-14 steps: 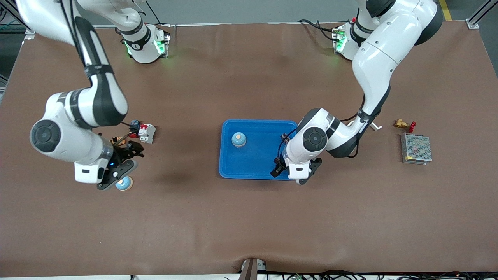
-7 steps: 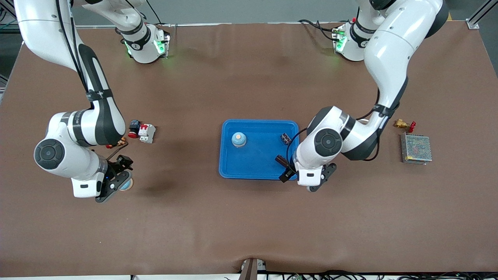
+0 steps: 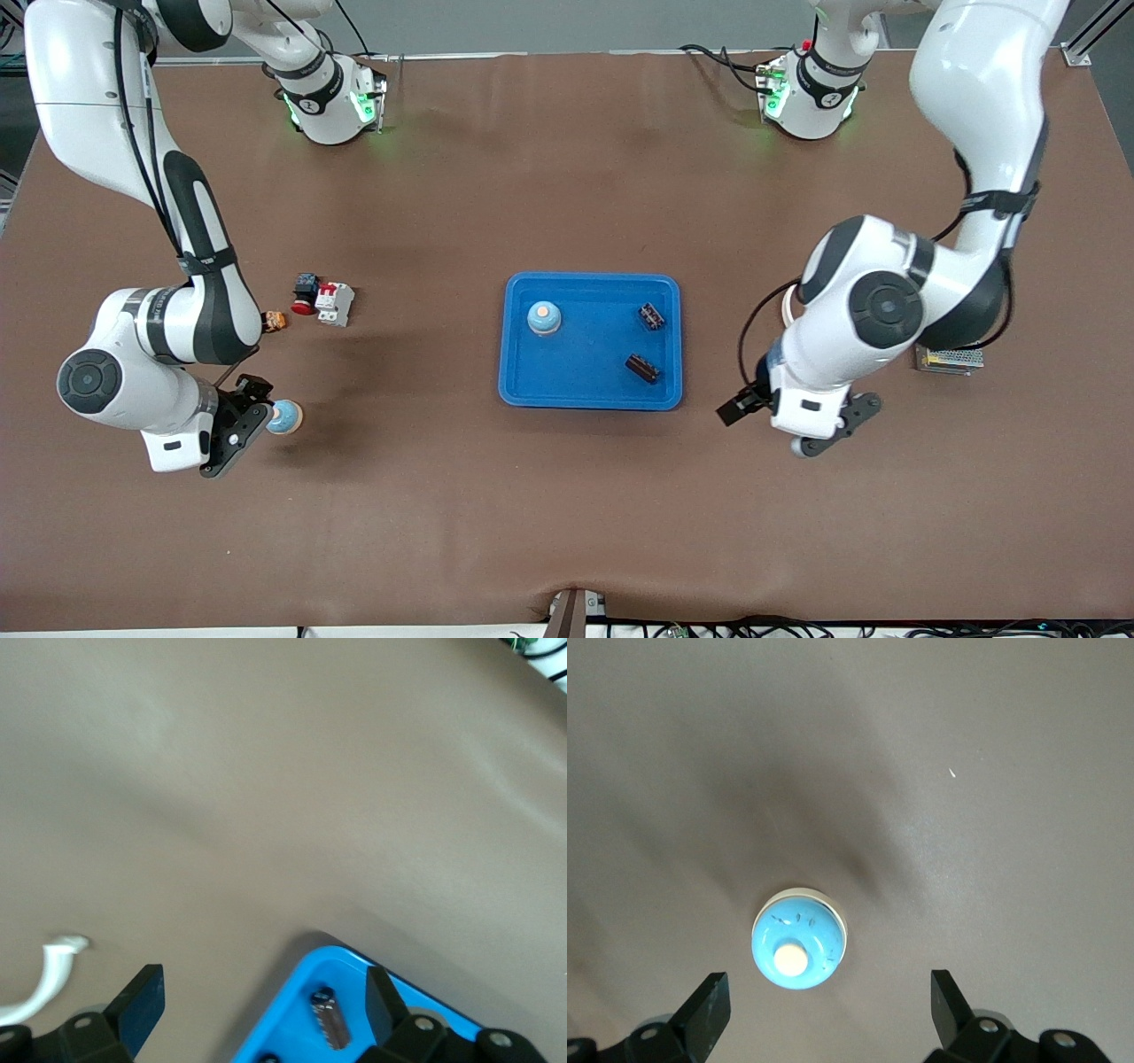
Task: Place electrolytic capacitor and blue bell in tray
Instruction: 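Grasp the second blue bell with the right gripper while the left gripper withdraws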
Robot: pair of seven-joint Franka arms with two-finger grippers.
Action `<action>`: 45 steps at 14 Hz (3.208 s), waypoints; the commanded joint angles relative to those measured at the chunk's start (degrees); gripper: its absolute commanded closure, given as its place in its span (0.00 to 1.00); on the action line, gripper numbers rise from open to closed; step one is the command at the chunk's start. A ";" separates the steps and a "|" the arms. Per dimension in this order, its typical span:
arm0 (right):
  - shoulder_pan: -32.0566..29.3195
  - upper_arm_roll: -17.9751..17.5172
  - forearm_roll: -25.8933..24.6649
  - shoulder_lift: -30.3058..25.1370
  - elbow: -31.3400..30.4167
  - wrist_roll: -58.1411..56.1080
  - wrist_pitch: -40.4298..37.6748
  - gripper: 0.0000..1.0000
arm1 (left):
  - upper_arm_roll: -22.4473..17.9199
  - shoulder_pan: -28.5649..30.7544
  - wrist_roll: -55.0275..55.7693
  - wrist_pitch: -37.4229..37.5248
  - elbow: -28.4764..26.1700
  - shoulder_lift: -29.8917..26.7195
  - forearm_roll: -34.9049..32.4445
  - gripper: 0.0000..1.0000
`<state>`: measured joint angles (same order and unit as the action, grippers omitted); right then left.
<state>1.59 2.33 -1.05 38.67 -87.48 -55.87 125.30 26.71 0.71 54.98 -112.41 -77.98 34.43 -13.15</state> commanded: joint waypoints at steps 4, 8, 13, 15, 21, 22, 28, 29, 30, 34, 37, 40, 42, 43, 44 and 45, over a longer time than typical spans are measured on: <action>-0.45 -1.10 -0.45 2.99 1.44 -3.71 1.79 0.00 | 0.27 6.14 -14.26 6.23 -0.95 -7.35 -0.30 0.00; -0.71 -1.19 -0.27 3.69 0.57 -5.12 2.93 0.00 | 0.44 10.27 -24.19 10.62 -0.86 -12.18 -0.13 0.00; -1.06 -1.27 -0.27 3.35 -3.04 -5.21 5.57 0.00 | 0.27 12.12 -31.07 19.50 0.10 -16.06 -0.12 0.00; -1.41 -1.36 -0.27 3.34 -3.66 -5.82 5.75 0.00 | 0.27 12.65 -31.25 22.83 1.25 -17.11 0.05 0.00; -2.11 -1.63 -0.18 3.26 -4.98 -6.27 5.92 0.00 | 0.18 14.49 -31.25 26.72 3.97 -18.35 3.55 0.00; -2.20 -1.80 -0.18 3.26 -4.98 -6.27 5.92 0.00 | 0.18 14.58 -31.16 26.81 3.97 -18.61 4.79 0.00; -2.20 -2.24 -0.18 3.34 -5.50 -6.27 7.24 0.00 | 0.01 15.28 -31.16 28.29 3.62 -22.74 5.24 0.00; -2.20 -2.24 -0.18 3.34 -5.68 -6.27 7.33 0.00 | 0.01 15.37 -31.42 30.04 3.62 -23.09 5.15 0.00; -2.20 -2.33 -0.18 3.34 -5.94 -6.27 7.59 0.00 | 0.18 15.38 -31.51 30.76 3.62 -23.44 5.15 0.00; -2.29 -2.24 -0.18 3.43 -5.95 -6.27 7.77 0.00 | 0.36 15.20 -32.56 30.76 3.36 -24.06 5.06 0.00; -2.29 -2.24 -0.18 3.52 -5.95 -6.27 8.03 0.00 | -0.26 14.24 -36.76 30.85 2.66 -25.46 4.71 0.00; -2.29 -2.24 -0.18 3.61 -5.95 -6.27 8.03 0.00 | -7.43 9.25 -39.68 29.97 1.07 -27.05 6.11 0.00; -2.29 -2.33 -0.18 3.61 -5.95 -6.18 8.03 0.00 | -14.11 4.84 -41.52 29.62 0.20 -28.01 8.57 0.00; -2.29 -2.33 -0.18 3.61 -5.95 -6.18 8.12 0.00 | -15.97 3.96 -44.93 28.58 -1.46 -29.23 9.53 0.00; -2.29 -2.33 -0.18 3.69 -5.95 -6.18 8.12 0.00 | -17.38 3.86 -48.53 26.39 -4.78 -31.33 9.81 0.00; -2.29 -2.33 -0.18 3.78 -5.95 -6.18 8.12 0.00 | -18.09 3.86 -50.48 24.02 -8.30 -33.53 9.90 0.00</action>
<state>0.63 1.27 -1.04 42.56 -92.83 -61.19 132.70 11.19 5.14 9.03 -84.03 -77.98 6.85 -4.70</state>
